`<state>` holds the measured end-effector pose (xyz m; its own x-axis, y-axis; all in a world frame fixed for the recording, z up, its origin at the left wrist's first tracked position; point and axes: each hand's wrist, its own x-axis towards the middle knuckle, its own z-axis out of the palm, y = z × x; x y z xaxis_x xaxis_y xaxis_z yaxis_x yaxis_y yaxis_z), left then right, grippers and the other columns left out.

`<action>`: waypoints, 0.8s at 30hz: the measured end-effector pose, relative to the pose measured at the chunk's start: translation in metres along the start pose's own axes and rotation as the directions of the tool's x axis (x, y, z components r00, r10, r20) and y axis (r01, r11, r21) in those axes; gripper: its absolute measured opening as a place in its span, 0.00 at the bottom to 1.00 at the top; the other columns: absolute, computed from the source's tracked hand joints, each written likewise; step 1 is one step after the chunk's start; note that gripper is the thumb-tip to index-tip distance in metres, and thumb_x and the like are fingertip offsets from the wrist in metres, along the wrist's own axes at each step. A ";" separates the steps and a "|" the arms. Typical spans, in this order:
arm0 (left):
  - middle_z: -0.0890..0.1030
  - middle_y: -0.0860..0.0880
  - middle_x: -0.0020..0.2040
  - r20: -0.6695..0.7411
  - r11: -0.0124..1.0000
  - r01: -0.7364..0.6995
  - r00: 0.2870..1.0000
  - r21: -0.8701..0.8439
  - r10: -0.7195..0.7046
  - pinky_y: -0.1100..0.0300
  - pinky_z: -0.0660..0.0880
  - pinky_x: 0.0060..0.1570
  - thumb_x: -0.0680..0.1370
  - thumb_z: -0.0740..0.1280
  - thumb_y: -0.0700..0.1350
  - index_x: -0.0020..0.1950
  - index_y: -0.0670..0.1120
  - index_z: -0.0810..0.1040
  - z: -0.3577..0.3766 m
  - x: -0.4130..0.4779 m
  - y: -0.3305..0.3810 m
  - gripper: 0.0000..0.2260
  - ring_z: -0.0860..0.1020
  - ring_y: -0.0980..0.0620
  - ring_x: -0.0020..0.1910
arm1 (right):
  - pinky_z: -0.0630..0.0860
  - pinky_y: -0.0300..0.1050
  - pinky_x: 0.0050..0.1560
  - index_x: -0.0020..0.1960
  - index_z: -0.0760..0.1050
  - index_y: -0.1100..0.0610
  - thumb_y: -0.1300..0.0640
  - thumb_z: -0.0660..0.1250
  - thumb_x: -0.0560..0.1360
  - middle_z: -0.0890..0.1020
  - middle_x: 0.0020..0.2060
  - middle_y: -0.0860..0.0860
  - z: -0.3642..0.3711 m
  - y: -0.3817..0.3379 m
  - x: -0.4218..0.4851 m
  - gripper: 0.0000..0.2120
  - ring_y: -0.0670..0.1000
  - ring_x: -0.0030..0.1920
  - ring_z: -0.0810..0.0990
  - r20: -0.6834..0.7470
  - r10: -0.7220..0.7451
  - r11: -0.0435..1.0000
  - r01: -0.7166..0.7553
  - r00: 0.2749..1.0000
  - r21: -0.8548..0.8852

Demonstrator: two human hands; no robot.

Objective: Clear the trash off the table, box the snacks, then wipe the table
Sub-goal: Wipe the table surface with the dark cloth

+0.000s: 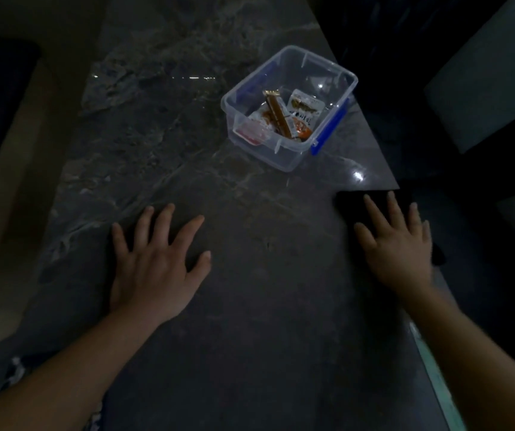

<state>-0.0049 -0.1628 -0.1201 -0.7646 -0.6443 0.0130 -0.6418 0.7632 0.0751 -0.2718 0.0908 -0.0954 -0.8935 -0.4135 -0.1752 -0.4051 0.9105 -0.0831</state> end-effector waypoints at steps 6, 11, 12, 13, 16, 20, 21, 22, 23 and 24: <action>0.62 0.45 0.79 0.003 1.000 0.003 1.000 -0.012 -0.003 0.27 0.52 0.71 0.75 0.48 0.68 0.76 0.62 0.60 -0.003 0.000 0.000 0.29 0.56 0.40 0.78 | 0.45 0.64 0.77 0.79 0.48 0.32 0.30 0.46 0.79 0.50 0.82 0.48 0.047 -0.029 -0.128 0.29 0.62 0.81 0.44 -0.041 -0.451 0.890 0.445 0.892 -0.098; 0.61 0.45 0.79 -0.006 1.000 0.005 1.000 -0.031 -0.005 0.27 0.50 0.71 0.76 0.47 0.68 0.75 0.62 0.59 -0.001 0.000 0.000 0.29 0.54 0.40 0.78 | 0.44 0.66 0.77 0.78 0.43 0.32 0.29 0.42 0.76 0.44 0.82 0.48 0.014 0.021 -0.045 0.32 0.61 0.80 0.41 0.013 0.093 0.996 -0.093 0.996 -0.001; 0.60 0.45 0.79 -0.006 0.999 0.002 1.000 -0.035 -0.003 0.27 0.49 0.71 0.76 0.47 0.68 0.75 0.62 0.59 0.000 0.000 0.000 0.29 0.54 0.40 0.78 | 0.42 0.67 0.77 0.79 0.44 0.34 0.29 0.43 0.76 0.44 0.82 0.50 0.014 0.014 -0.041 0.33 0.63 0.80 0.41 0.017 0.195 0.980 -0.196 0.981 0.039; 0.60 0.45 0.79 -0.004 0.999 -0.001 1.000 -0.040 0.001 0.27 0.49 0.71 0.76 0.47 0.68 0.75 0.62 0.58 0.000 0.000 0.000 0.29 0.54 0.40 0.78 | 0.41 0.67 0.77 0.80 0.44 0.35 0.29 0.42 0.75 0.44 0.82 0.51 0.017 0.002 -0.047 0.34 0.64 0.80 0.40 0.007 0.232 0.971 -0.232 0.973 0.049; 0.60 0.44 0.79 0.005 0.999 -0.015 1.000 -0.045 0.015 0.26 0.47 0.70 0.76 0.46 0.67 0.76 0.61 0.58 -0.001 0.001 0.000 0.29 0.53 0.39 0.78 | 0.40 0.68 0.76 0.80 0.45 0.36 0.29 0.42 0.75 0.45 0.82 0.52 0.041 -0.050 -0.112 0.35 0.65 0.80 0.39 -0.030 0.091 0.996 -0.090 0.995 0.028; 0.59 0.43 0.79 0.010 0.998 -0.028 1.000 -0.062 0.029 0.25 0.47 0.70 0.76 0.48 0.66 0.76 0.60 0.58 -0.004 -0.003 0.000 0.29 0.53 0.38 0.78 | 0.48 0.69 0.76 0.79 0.56 0.36 0.31 0.53 0.77 0.54 0.82 0.53 0.071 -0.109 -0.228 0.31 0.66 0.80 0.46 -0.097 -0.261 0.965 0.260 0.961 -0.015; 0.59 0.43 0.79 0.013 0.998 -0.030 0.999 -0.061 0.031 0.25 0.46 0.70 0.77 0.50 0.66 0.76 0.60 0.59 -0.005 -0.003 0.000 0.28 0.53 0.37 0.78 | 0.50 0.68 0.76 0.79 0.56 0.35 0.32 0.53 0.78 0.54 0.82 0.52 0.074 -0.108 -0.242 0.30 0.65 0.80 0.47 -0.089 -0.335 0.942 0.334 0.938 -0.024; 0.59 0.42 0.79 0.023 0.998 -0.036 0.999 -0.060 0.037 0.24 0.46 0.70 0.77 0.51 0.66 0.77 0.60 0.59 -0.006 -0.002 0.000 0.28 0.53 0.37 0.78 | 0.50 0.67 0.77 0.79 0.56 0.35 0.33 0.53 0.79 0.54 0.82 0.51 0.075 -0.099 -0.249 0.30 0.64 0.81 0.47 -0.080 -0.396 0.918 0.393 0.915 -0.046; 0.59 0.41 0.79 0.034 0.997 -0.043 0.998 -0.061 0.045 0.24 0.47 0.70 0.77 0.51 0.65 0.77 0.59 0.59 -0.006 -0.002 0.000 0.28 0.53 0.37 0.78 | 0.49 0.65 0.77 0.79 0.55 0.35 0.33 0.54 0.79 0.54 0.82 0.50 0.072 -0.082 -0.253 0.29 0.62 0.81 0.47 -0.066 -0.427 0.903 0.423 0.902 -0.070; 0.59 0.41 0.79 0.031 0.997 -0.048 0.998 -0.064 0.050 0.24 0.47 0.69 0.77 0.52 0.65 0.77 0.59 0.59 -0.005 -0.002 0.000 0.28 0.53 0.36 0.77 | 0.49 0.63 0.78 0.79 0.55 0.35 0.34 0.54 0.79 0.54 0.82 0.49 0.066 -0.063 -0.252 0.29 0.61 0.81 0.47 -0.048 -0.421 0.906 0.416 0.906 -0.080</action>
<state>-0.0028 -0.1619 -0.1151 -0.7972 -0.6036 -0.0138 -0.5994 0.7885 0.1378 -0.0084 0.1379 -0.1108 -0.6482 -0.7575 -0.0771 -0.7544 0.6527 -0.0702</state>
